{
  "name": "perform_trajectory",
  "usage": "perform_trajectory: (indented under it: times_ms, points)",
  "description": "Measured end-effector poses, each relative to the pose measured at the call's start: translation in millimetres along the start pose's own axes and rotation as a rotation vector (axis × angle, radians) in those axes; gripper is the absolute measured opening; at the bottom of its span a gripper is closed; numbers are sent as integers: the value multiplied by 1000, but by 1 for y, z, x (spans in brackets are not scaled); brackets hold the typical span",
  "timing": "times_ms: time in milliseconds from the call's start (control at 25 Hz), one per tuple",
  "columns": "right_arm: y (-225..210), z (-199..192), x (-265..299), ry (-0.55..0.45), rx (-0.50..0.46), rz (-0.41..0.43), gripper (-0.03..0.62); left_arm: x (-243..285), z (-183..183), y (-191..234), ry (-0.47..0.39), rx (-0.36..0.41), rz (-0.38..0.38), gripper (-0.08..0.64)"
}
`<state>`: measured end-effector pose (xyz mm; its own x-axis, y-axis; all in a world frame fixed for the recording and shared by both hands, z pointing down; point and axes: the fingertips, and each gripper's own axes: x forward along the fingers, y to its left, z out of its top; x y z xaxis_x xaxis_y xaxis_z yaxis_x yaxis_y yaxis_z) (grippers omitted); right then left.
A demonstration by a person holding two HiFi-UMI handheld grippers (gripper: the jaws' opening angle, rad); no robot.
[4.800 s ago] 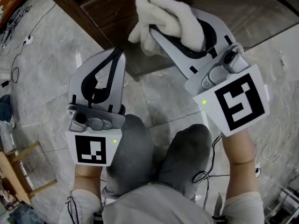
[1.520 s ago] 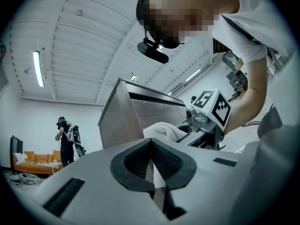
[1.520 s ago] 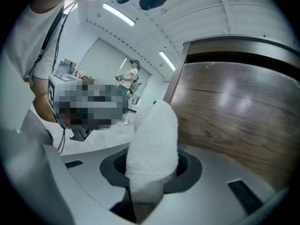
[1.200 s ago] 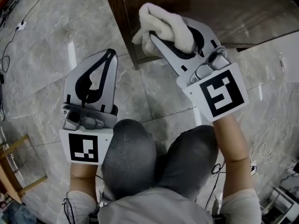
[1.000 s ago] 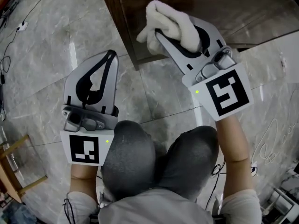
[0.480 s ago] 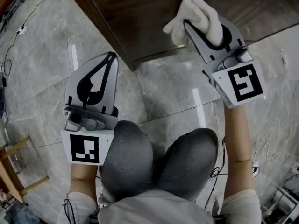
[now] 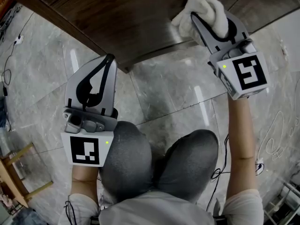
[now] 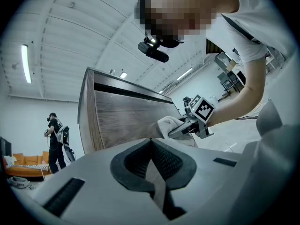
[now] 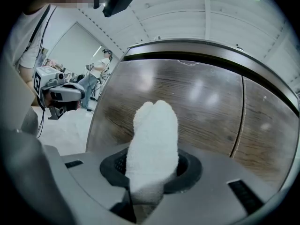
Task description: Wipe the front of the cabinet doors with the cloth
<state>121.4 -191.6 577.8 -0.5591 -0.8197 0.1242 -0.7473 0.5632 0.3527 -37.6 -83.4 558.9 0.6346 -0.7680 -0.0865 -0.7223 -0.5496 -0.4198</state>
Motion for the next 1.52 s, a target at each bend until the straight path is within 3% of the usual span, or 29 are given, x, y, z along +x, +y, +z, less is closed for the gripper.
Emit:
perform_trajectory:
  times_ms: [600,920,1080,1240,1520]
  points:
    - [-56,-40,-21,59,-14,-80,135,20,-4,-21,27,8,-13,18]
    - [-101,-73,-40,94,71,-168,135,28,4,-29,16,18,-29,18]
    - [-108,-74,-47,103,64,-198,135,26,7,-26,11,25,-27,18]
    - [-81,-64,-55,96,45,-159,135,19,9,-23,8,27,-30,18]
    - [20,-32,-51,24,80,2,135,-10,2,3,21,13,1,18]
